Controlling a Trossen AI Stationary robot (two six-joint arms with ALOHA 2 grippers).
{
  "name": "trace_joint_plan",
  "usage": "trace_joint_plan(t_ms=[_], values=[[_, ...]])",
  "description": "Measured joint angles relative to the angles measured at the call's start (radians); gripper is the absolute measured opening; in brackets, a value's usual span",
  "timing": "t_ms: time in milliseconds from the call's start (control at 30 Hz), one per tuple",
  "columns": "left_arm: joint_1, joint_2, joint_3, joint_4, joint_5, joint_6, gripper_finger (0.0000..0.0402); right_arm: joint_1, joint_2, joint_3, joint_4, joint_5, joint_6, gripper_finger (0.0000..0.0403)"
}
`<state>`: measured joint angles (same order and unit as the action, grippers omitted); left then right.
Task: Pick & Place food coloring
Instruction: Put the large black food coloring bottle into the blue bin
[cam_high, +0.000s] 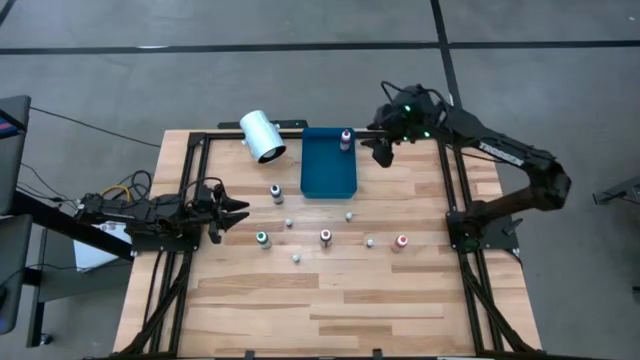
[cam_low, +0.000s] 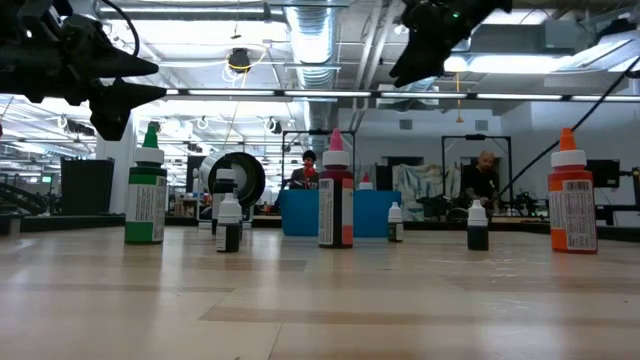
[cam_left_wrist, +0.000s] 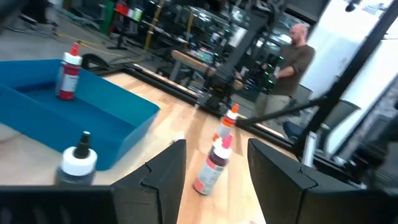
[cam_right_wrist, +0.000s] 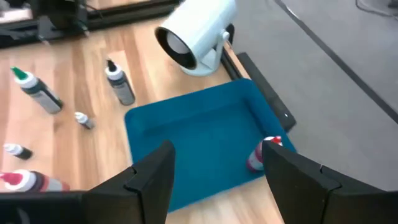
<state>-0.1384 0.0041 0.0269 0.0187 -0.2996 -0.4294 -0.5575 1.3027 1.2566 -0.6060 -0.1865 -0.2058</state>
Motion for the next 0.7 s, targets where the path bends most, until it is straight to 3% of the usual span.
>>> trace_joint_plan(t_ms=[333,700], values=[[0.0,0.0,0.0,0.004,-0.054,0.0,0.0163,0.029,-0.227,-0.282,0.206,-0.002,0.1,0.0225],[0.0,0.0,0.0,0.009,-0.1,-0.001,0.0163,0.027,-0.488,-0.485,0.278,0.004,0.174,0.0225]])
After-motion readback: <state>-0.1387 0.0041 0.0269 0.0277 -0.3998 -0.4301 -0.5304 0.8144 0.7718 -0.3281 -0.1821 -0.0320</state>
